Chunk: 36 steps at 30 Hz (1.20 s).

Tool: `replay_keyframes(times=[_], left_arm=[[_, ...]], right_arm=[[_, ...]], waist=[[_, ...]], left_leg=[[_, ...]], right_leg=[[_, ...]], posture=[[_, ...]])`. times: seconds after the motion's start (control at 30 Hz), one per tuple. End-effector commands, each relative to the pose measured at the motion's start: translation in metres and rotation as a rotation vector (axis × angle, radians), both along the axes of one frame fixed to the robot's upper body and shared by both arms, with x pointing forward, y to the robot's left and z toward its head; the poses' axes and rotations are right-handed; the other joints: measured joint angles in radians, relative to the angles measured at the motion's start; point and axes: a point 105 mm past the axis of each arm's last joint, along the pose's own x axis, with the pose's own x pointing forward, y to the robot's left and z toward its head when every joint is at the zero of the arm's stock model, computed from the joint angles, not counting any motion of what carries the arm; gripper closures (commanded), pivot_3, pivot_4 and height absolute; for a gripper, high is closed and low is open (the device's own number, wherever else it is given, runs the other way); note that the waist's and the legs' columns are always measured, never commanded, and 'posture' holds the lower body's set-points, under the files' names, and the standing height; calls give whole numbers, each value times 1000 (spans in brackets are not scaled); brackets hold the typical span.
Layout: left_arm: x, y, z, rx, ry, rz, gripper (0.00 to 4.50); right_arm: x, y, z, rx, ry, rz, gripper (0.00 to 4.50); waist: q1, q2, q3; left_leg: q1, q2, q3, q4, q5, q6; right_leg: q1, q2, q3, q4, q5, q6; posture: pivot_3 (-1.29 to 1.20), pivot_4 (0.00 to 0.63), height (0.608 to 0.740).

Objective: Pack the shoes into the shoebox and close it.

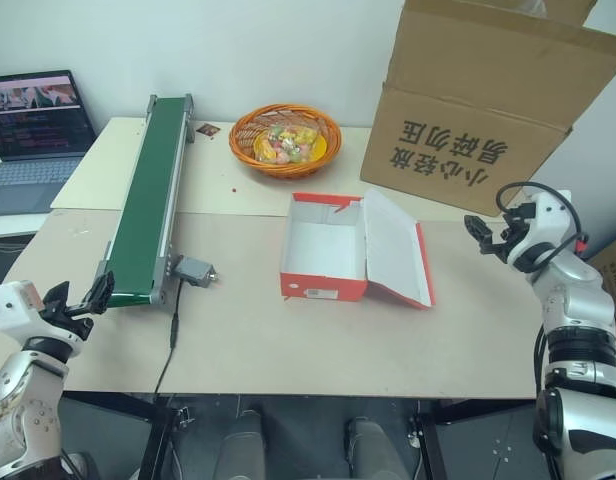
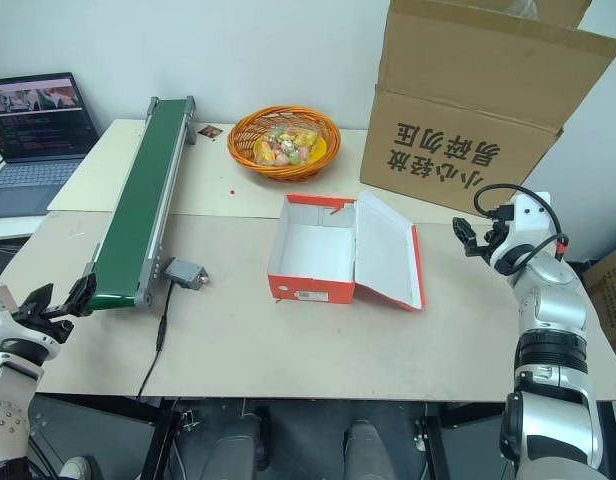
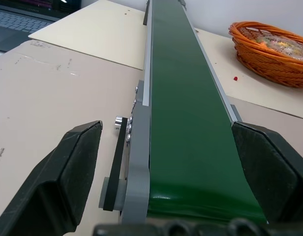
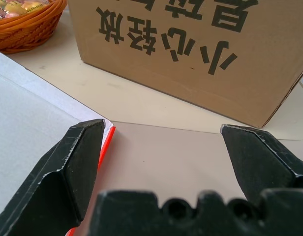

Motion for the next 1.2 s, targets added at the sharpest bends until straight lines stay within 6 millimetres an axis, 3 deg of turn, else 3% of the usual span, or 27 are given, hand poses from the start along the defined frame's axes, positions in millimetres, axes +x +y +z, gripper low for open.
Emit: replay_keyframes(times=[0.03,0.17,0.2,0.27,0.33,0.43,0.57,0.7,0.87,1.07,1.2], left_arm=[[4,-12,21,102,-38,-44,0],[11,-17,27,141,-33,-48,0],[13,-18,28,144,-33,-48,0],[17,-21,27,145,-30,-57,0],[20,-25,25,140,-29,-67,0],[23,-30,24,132,-29,-84,0],[26,-38,26,140,-31,-118,0],[29,-42,37,171,-54,-125,0],[28,-44,62,229,-101,-122,0],[31,-54,77,270,-88,-132,0],[31,-60,76,260,-81,-150,0]], right_arm=[[-2,-2,18,-11,-53,-2,38],[-5,-3,25,-25,-43,11,38],[-6,7,33,-22,-55,62,38],[-19,74,68,9,-122,403,38],[-38,127,85,-5,-140,659,38],[-54,164,84,-15,-107,839,38],[-78,215,66,-37,-40,1063,38],[-61,232,52,-64,-44,989,38],[-40,231,43,-49,-73,827,38],[-43,242,44,32,-122,751,38],[-53,248,49,107,-160,767,38]], waist=[[0,0,0],[6,0,0],[5,0,0],[5,0,0],[-8,1,0],[-14,1,0],[-12,-2,-2],[-9,-2,-2],[0,-2,-2],[4,-2,-2],[5,-2,-2]], left_leg=[[0,0,0,0,0,0],[0,0,0,0,0,0],[0,0,0,0,0,0],[0,0,0,0,0,0],[0,0,0,0,0,0],[4,2,0,-1,0,0],[7,2,-1,-1,0,0],[7,1,0,-1,0,0],[6,2,0,-1,0,0],[6,2,1,-2,0,0],[6,2,1,-2,0,0]], right_leg=[[0,0,0,0,0,0],[0,0,0,0,0,0],[0,0,0,0,0,0],[0,0,0,1,0,0],[-2,0,1,4,-1,1],[-1,2,1,8,-3,0],[-1,1,0,7,-4,-1],[-2,0,0,7,-4,-2],[-2,0,-1,7,-3,-3],[-2,1,-1,8,-3,-2],[-2,1,-1,8,-3,-2]], posture=[[0,150,721],[0,150,721],[0,150,721],[0,150,721],[0,150,721],[0,150,721],[0,150,721],[0,150,721],[0,150,721],[0,150,721],[0,150,721]])
